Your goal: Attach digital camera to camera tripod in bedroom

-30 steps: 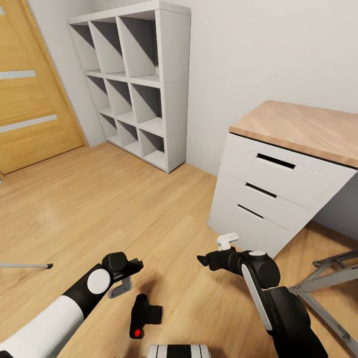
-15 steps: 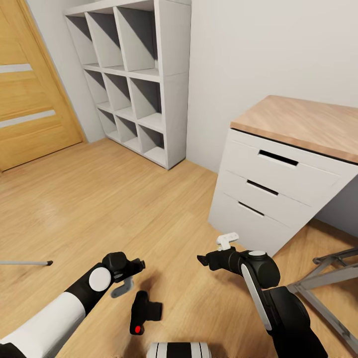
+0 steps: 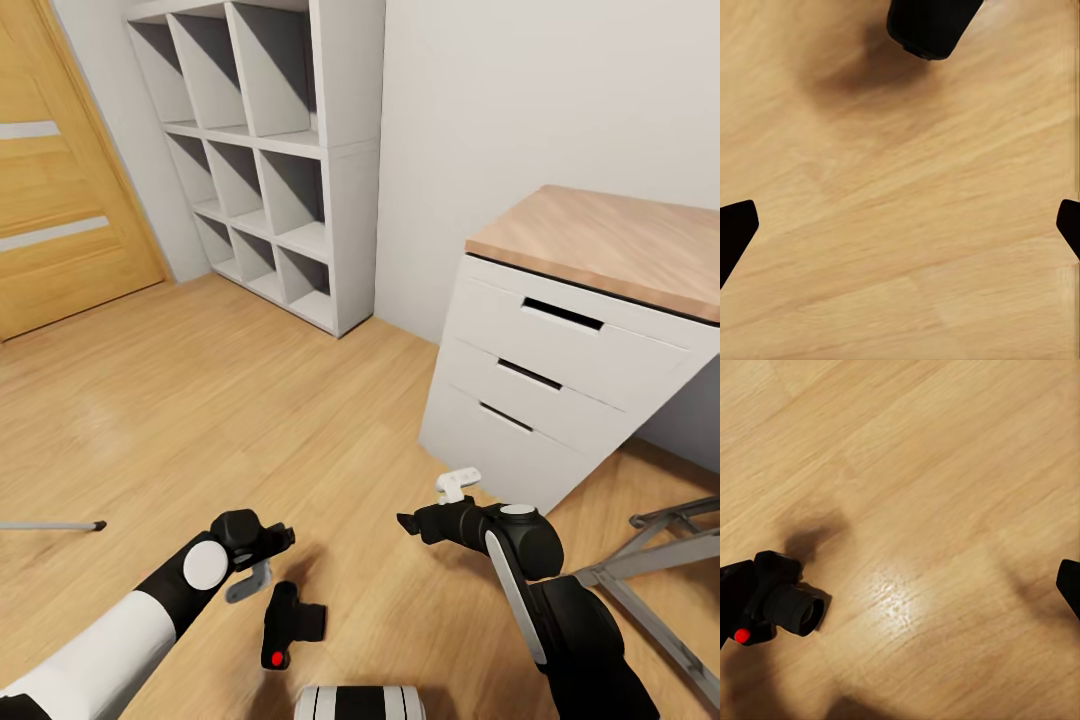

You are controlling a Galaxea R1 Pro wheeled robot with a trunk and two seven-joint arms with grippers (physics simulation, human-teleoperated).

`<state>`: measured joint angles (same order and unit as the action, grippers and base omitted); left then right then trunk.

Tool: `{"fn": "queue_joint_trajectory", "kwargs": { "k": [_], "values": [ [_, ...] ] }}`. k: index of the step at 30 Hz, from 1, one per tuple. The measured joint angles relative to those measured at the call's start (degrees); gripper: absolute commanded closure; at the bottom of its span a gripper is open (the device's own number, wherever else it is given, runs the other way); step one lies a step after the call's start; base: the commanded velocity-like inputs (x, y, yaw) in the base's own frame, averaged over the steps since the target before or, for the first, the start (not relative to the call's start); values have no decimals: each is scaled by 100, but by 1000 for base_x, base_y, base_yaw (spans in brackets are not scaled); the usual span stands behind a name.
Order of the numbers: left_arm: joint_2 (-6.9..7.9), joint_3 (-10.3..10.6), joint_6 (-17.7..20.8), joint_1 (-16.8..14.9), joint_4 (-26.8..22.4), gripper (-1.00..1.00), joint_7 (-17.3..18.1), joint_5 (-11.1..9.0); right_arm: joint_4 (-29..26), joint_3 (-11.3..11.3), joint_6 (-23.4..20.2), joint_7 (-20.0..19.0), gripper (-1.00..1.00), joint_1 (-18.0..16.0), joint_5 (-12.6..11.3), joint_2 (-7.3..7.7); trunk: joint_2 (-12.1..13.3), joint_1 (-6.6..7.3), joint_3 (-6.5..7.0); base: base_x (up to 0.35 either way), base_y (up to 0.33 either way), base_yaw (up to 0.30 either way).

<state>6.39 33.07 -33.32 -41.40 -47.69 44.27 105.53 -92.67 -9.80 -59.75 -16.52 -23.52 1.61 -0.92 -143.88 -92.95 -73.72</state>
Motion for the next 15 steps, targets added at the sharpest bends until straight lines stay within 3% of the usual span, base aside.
{"fn": "queue_joint_trajectory", "kwargs": {
  "k": [6,15],
  "values": [
    [-29,-14,-7,0,-35,-100,168,-39,0,2,0,-1,-100,2,-7,2,0,0,-3,0,0,0],
    [-68,-12,-16,1,-131,-100,761,-66,0,-5,0,-2,-100,8,-11,5,0,0,-4,0,0,0]
  ]
}}
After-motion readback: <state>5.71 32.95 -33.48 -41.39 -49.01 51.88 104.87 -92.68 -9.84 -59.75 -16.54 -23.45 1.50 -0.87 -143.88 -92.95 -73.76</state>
